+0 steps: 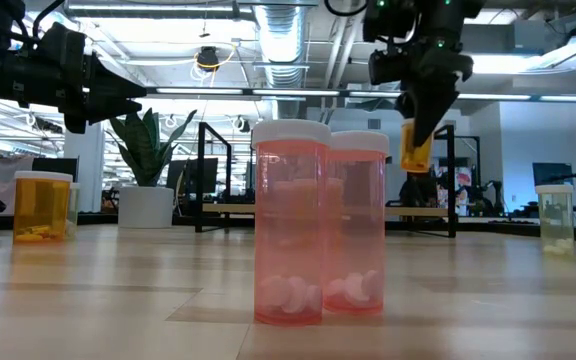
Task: Pick and place medicine bottles onto shelf by color
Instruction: Put the orange pill bottle on the shelf
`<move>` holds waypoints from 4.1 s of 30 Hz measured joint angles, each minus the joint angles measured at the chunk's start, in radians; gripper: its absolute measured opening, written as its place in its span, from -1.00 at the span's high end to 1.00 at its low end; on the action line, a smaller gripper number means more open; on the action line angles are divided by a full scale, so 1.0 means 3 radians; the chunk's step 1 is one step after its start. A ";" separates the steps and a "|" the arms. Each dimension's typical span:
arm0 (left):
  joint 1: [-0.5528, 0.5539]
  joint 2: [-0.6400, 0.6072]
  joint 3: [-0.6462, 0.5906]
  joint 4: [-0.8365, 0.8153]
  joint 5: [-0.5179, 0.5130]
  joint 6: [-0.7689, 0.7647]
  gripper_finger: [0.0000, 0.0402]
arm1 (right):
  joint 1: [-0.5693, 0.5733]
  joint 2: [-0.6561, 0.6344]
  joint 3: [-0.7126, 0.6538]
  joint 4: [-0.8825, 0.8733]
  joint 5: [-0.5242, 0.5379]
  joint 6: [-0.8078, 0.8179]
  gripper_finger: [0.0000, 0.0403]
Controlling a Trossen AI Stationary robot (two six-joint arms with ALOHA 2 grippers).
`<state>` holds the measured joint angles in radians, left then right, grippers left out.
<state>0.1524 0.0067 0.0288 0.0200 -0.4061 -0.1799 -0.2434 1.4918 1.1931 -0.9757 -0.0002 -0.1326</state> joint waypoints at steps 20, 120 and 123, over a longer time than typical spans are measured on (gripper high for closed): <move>-0.0001 0.0000 -0.0001 0.0000 -0.0001 0.0000 -0.04 | -0.0652 0.1125 0.0876 -0.0523 0.0191 -0.0774 -0.10; 0.0000 -0.0001 -0.0001 0.0000 0.0000 -0.0001 -0.04 | -0.1830 0.1419 0.0975 0.0344 -0.0015 -0.1318 -0.14; 0.0000 -0.0001 0.0000 0.0000 0.0000 0.0000 -0.04 | -0.1828 0.1419 0.0975 0.0345 -0.0015 -0.1330 -0.14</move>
<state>0.1523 0.0063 0.0287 0.0200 -0.4061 -0.1800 -0.7918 1.9175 1.4857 -0.8722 -0.0048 -0.5316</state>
